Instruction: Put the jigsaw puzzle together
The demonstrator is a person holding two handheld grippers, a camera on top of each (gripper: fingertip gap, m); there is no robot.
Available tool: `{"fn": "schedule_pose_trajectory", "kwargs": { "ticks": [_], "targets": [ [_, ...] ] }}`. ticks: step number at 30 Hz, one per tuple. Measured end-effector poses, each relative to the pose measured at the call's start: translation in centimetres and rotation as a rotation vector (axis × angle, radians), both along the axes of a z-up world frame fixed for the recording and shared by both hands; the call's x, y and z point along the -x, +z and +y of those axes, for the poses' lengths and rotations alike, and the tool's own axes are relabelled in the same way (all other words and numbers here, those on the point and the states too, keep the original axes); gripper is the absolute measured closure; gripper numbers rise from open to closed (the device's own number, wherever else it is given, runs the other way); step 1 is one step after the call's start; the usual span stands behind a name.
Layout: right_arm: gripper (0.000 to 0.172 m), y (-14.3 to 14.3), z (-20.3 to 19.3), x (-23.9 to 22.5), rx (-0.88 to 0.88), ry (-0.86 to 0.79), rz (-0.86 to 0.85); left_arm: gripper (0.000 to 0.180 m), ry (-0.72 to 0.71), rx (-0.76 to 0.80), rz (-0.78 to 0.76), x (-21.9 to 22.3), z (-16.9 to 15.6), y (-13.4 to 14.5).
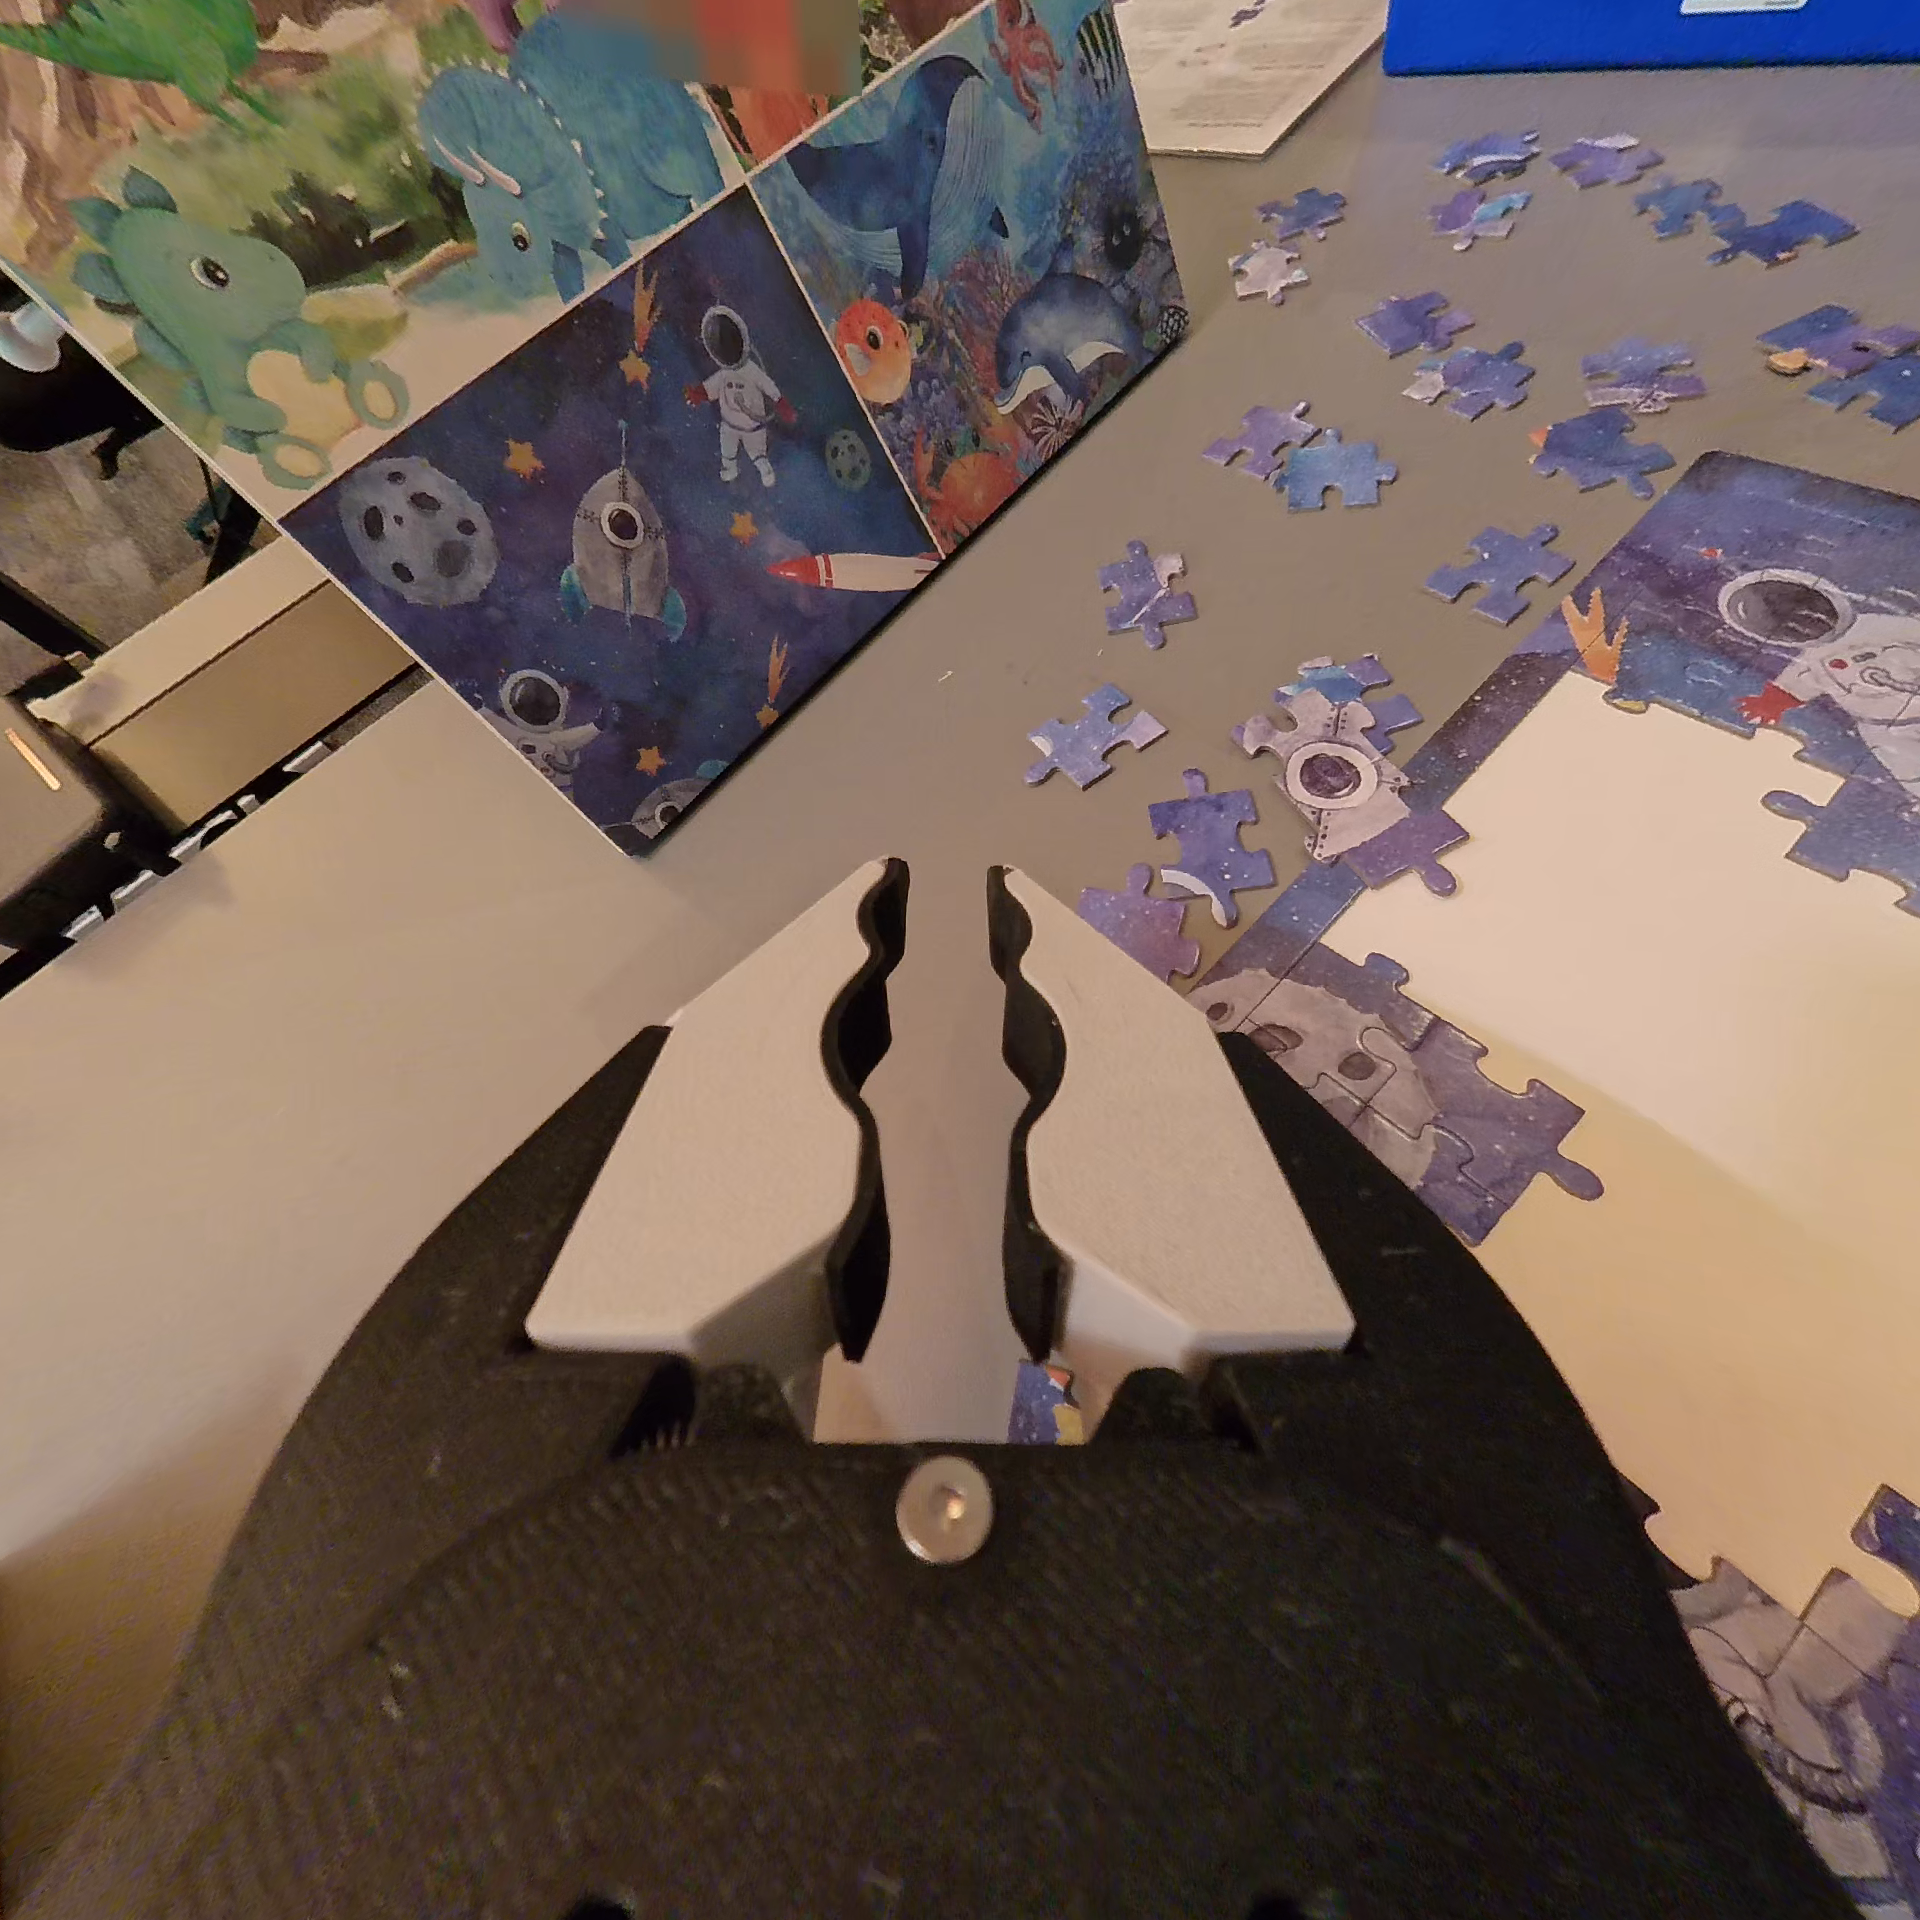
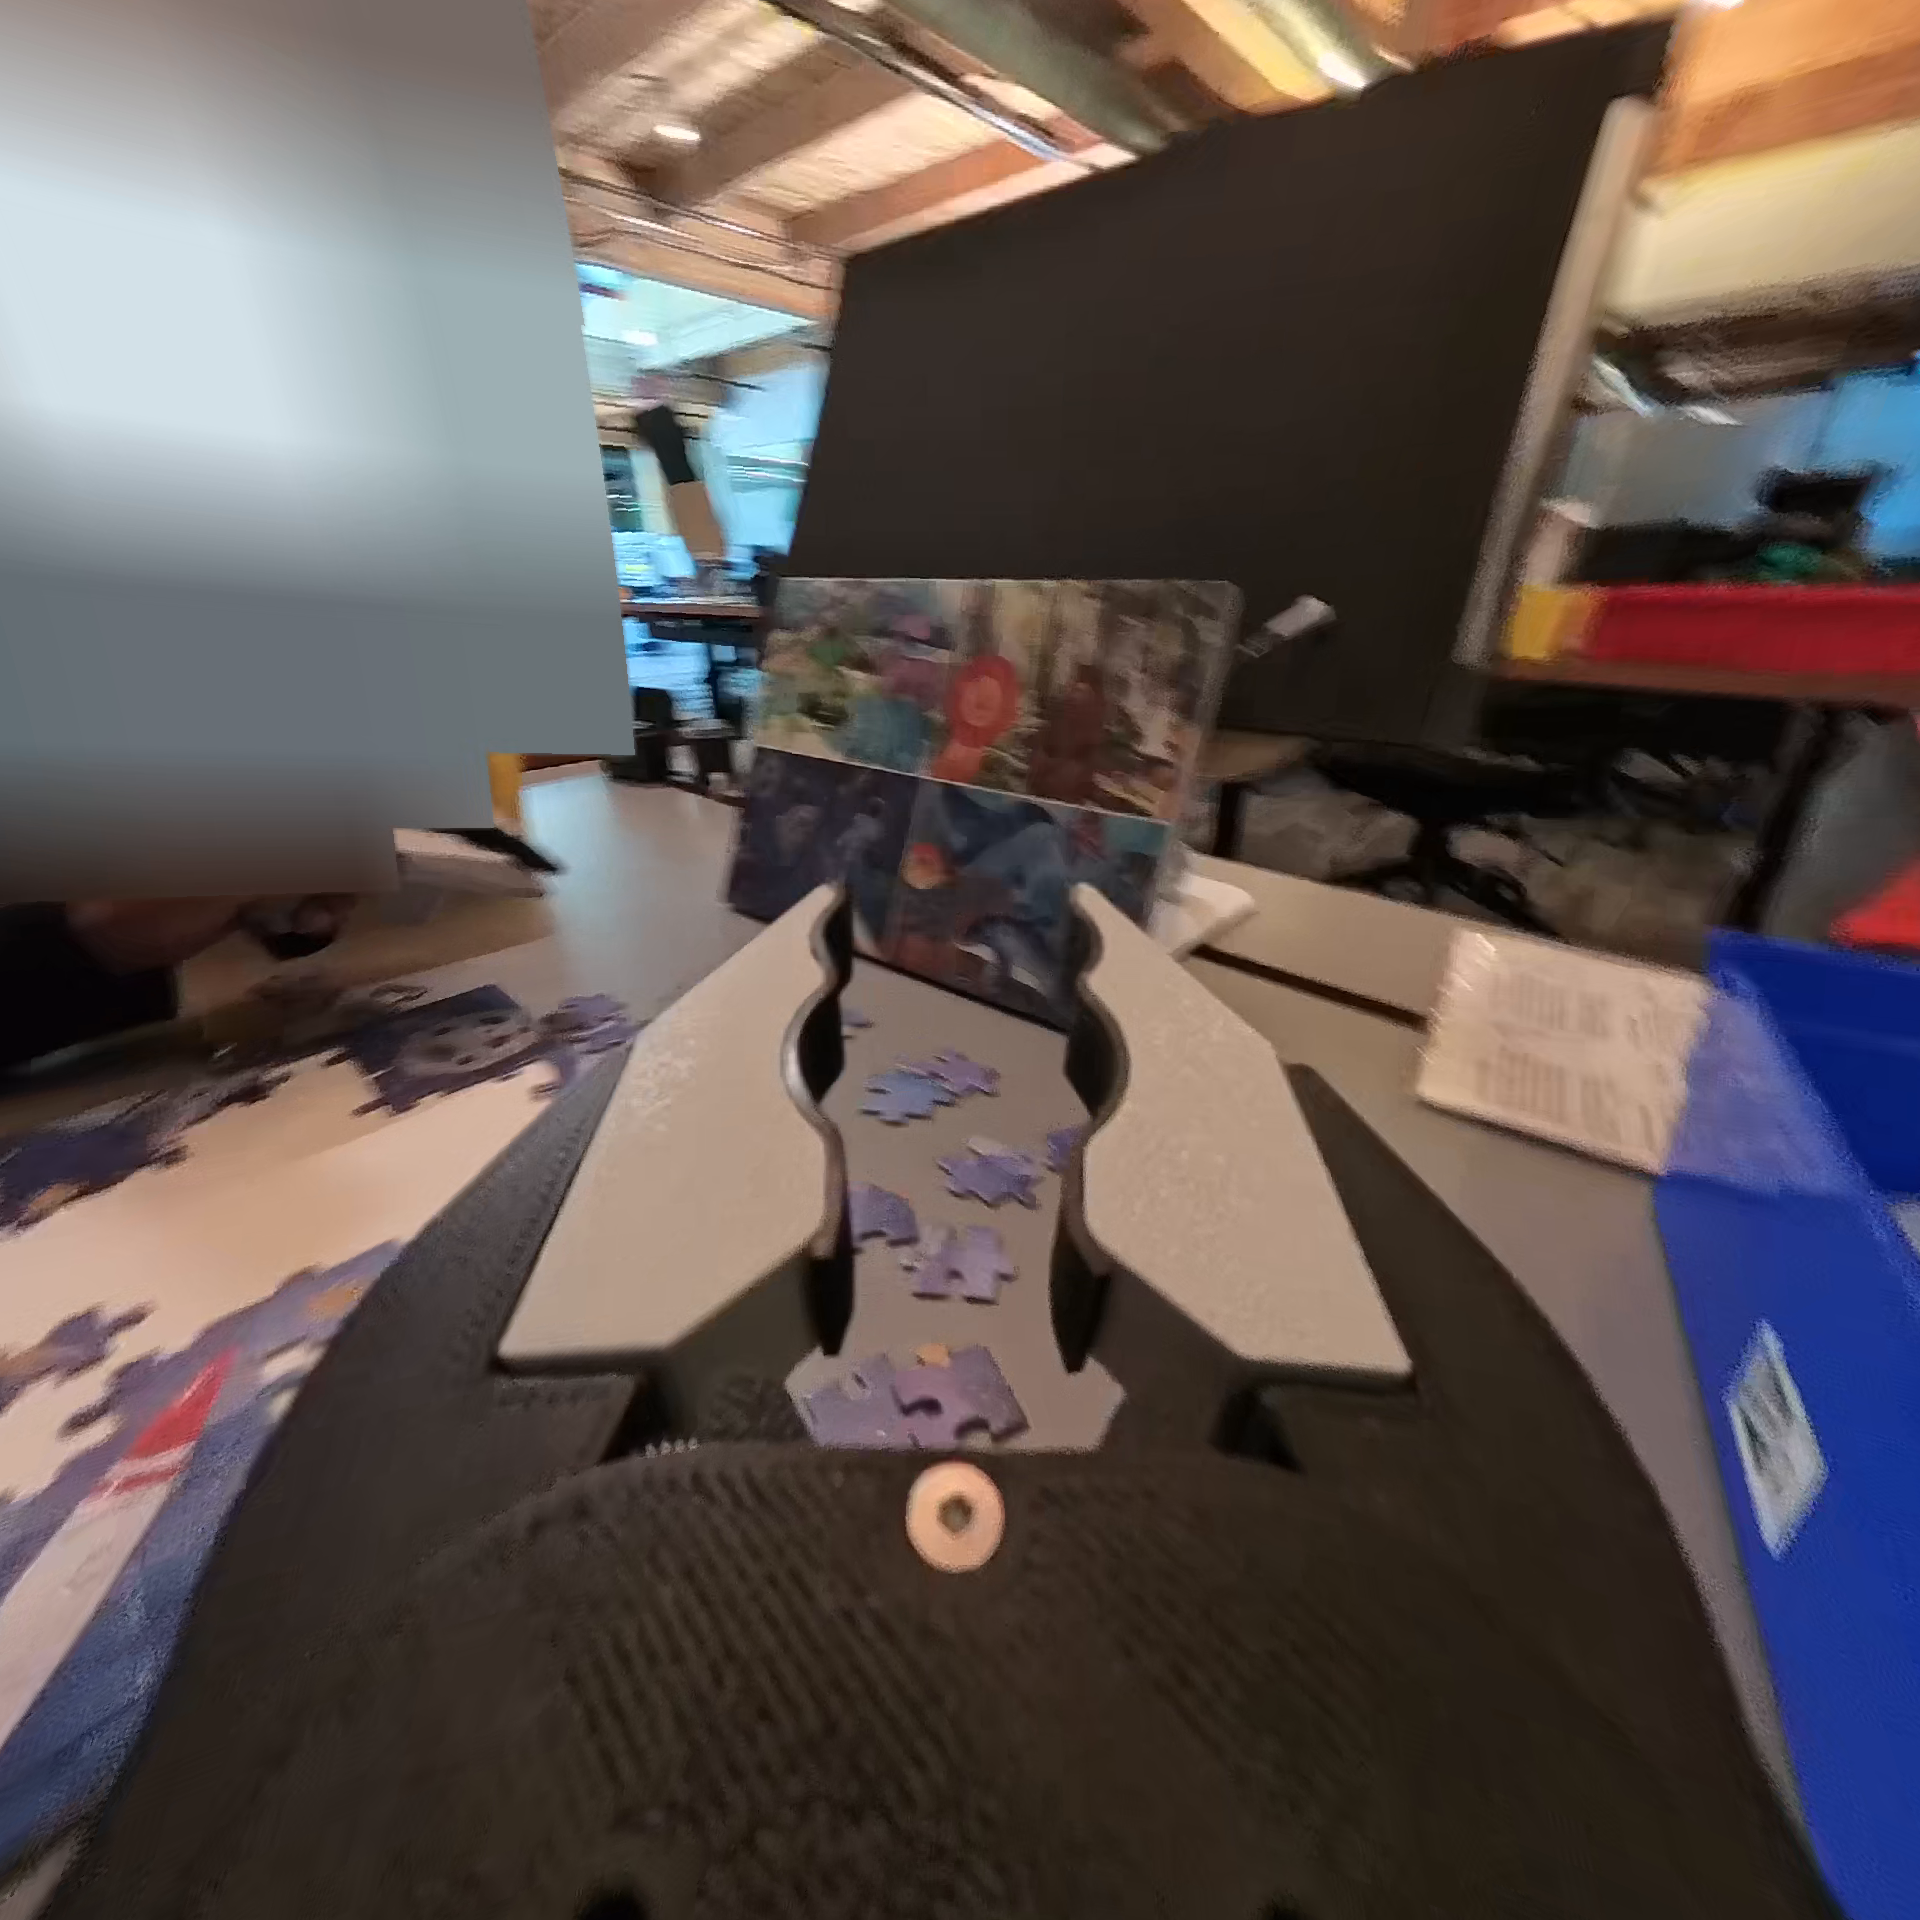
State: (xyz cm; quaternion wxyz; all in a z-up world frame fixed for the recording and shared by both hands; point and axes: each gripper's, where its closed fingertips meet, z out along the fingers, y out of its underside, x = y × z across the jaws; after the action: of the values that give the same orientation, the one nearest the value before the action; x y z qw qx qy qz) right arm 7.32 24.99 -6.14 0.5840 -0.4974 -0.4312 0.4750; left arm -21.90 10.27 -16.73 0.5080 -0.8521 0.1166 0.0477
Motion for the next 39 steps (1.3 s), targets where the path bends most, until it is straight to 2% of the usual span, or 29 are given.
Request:
{"fn": "schedule_pose_trajectory", "kwargs": {
  "ticks": [2,4,8,12,15,19,26,32,34,39],
  "targets": [
    [0.130,0.0,-2.8,0.0,-0.135,0.111,-0.035,0.166,0.003,-0.003,-0.002,0.1,0.0,0.0],
    [0.129,-2.0,-4.7,-0.2,-0.193,0.193,-0.168,0.165,0.002,0.000,-0.012,0.1,0.0,-0.1],
    [0.129,-7.9,-9.0,-1.7,-0.072,0.450,-0.562,0.165,-0.001,-0.011,-0.016,-0.1,0.0,0.2],
    [0.127,-12.0,-12.4,-3.1,-0.025,0.616,-0.834,0.165,-0.012,-0.009,-0.005,-0.5,0.1,0.1],
    [0.123,-14.3,-13.4,-4.1,0.014,0.688,-0.969,0.165,-0.019,0.003,0.004,-0.7,0.2,-0.2],
    [0.118,-15.7,-13.9,-5.1,0.105,0.730,-1.028,0.165,-0.016,0.007,-0.004,-0.6,0.2,-0.4],
    [0.124,-15.8,-14.5,-7.9,0.189,0.678,-1.056,0.165,-0.013,0.002,-0.011,-0.5,0.2,-0.3],
    [0.126,-15.3,-19.5,-10.4,0.300,0.742,-1.095,0.165,-0.025,0.015,-0.015,-0.9,0.3,-0.7],
    [0.128,-14.8,-19.8,-9.9,0.255,0.710,-1.056,0.165,-0.031,0.017,-0.013,-1.1,0.3,-0.8],
    [0.130,-14.3,-16.7,-8.1,0.040,0.512,-0.947,0.165,-0.035,0.009,-0.001,-1.3,0.3,-0.5]
  ]
}}
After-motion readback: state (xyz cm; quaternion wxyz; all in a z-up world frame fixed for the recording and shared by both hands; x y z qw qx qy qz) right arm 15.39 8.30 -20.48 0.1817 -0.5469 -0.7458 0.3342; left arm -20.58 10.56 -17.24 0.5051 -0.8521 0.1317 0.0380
